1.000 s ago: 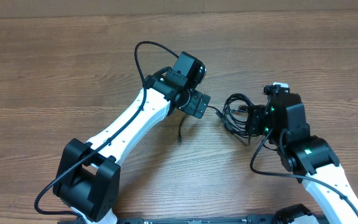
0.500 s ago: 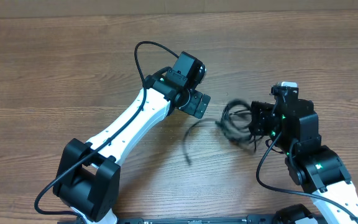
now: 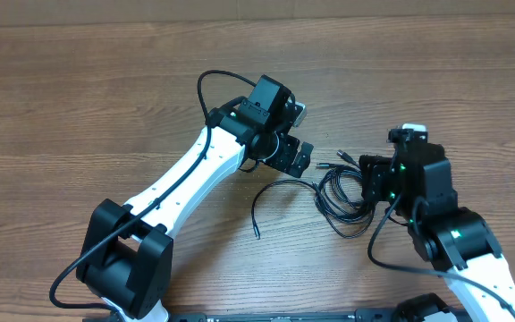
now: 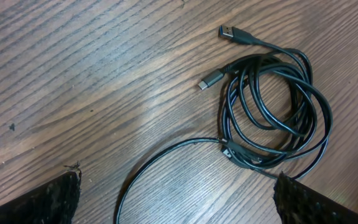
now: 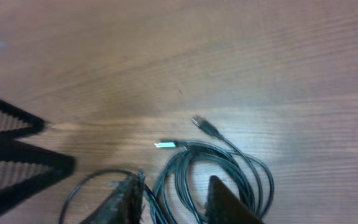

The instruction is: Untangle cables

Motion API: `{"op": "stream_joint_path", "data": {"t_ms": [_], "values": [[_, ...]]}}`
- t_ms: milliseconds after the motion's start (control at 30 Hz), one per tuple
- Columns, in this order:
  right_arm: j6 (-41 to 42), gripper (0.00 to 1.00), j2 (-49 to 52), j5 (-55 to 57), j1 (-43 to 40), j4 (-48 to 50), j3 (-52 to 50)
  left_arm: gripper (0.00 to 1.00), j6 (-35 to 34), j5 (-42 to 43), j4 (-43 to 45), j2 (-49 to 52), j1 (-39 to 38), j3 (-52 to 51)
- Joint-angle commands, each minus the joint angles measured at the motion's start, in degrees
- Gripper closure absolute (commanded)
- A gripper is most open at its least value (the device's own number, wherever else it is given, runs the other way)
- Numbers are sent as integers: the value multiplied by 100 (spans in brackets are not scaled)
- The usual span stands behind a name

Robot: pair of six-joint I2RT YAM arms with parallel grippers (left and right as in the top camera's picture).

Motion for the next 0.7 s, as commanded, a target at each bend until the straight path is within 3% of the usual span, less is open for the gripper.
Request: {"op": "stream_joint_path", "data": {"t_ms": [0, 133, 400, 667], "values": [[-48, 51, 490, 223, -15, -186, 181, 1, -22, 149, 31, 52, 24, 55], [-48, 45, 1145, 223, -15, -306, 181, 0, -22, 151, 70, 52, 24, 55], [-48, 44, 2323, 262, -17, -339, 181, 0, -24, 151, 70, 52, 24, 55], [-122, 40, 2586, 789, -17, -503, 177, 0, -24, 151, 70, 52, 24, 55]]}}
